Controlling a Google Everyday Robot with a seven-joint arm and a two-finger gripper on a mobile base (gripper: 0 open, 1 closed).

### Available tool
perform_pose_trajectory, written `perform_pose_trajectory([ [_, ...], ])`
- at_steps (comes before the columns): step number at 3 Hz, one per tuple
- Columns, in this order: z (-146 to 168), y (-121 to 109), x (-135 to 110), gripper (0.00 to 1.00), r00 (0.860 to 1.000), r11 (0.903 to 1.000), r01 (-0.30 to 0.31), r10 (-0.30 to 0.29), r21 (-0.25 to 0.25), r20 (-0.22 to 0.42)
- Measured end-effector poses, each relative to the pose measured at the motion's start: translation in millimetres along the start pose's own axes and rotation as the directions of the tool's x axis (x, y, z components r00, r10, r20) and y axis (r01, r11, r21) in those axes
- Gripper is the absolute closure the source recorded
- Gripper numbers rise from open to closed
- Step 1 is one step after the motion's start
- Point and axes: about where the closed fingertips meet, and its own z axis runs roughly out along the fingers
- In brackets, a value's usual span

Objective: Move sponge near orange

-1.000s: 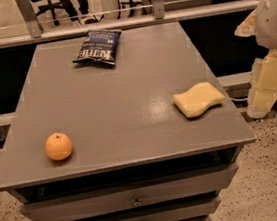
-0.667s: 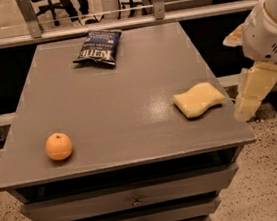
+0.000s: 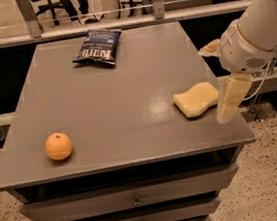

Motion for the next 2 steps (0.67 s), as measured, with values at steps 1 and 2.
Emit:
perform_pose_trajectory([
  [1, 23.6, -0.6, -9.6, 0.00, 0.997, 0.9972, 0.060, -0.058, -0.044, 0.042],
  [2, 45.0, 1.4, -15.3, 0.00, 0.994, 0.9914, 0.093, -0.087, -0.092, 0.067],
])
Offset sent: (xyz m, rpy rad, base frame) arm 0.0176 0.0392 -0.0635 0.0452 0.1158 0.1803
